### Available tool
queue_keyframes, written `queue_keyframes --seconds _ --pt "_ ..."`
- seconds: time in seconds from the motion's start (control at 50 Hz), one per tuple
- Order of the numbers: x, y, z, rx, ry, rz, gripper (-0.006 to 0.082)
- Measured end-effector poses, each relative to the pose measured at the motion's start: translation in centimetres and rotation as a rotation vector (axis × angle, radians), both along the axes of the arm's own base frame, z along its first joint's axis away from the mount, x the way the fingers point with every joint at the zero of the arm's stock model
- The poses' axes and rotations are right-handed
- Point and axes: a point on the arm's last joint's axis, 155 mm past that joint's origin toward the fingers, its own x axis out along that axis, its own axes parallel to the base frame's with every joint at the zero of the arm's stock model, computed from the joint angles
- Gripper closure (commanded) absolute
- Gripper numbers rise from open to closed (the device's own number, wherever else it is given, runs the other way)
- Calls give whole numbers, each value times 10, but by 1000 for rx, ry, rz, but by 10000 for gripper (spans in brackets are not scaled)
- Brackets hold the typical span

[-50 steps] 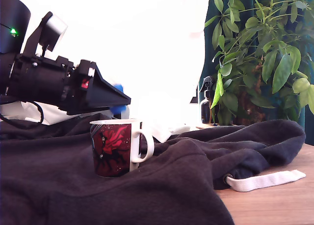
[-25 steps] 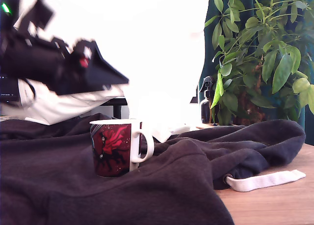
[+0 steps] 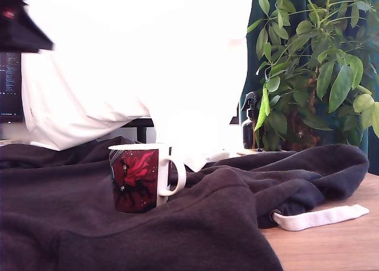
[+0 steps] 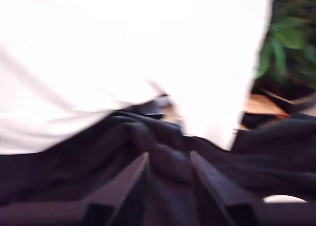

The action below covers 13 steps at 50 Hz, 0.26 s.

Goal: Pick the blue coffee capsule and place it inside the red coffee cup

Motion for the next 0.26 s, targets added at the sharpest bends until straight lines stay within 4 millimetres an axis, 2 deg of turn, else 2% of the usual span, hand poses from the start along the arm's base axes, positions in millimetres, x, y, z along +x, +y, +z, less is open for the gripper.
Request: queue_keyframes --seconds 0.12,0.26 --pt "-5 27 6 4 -2 90 781" --pt "-8 43 4 6 16 139 781"
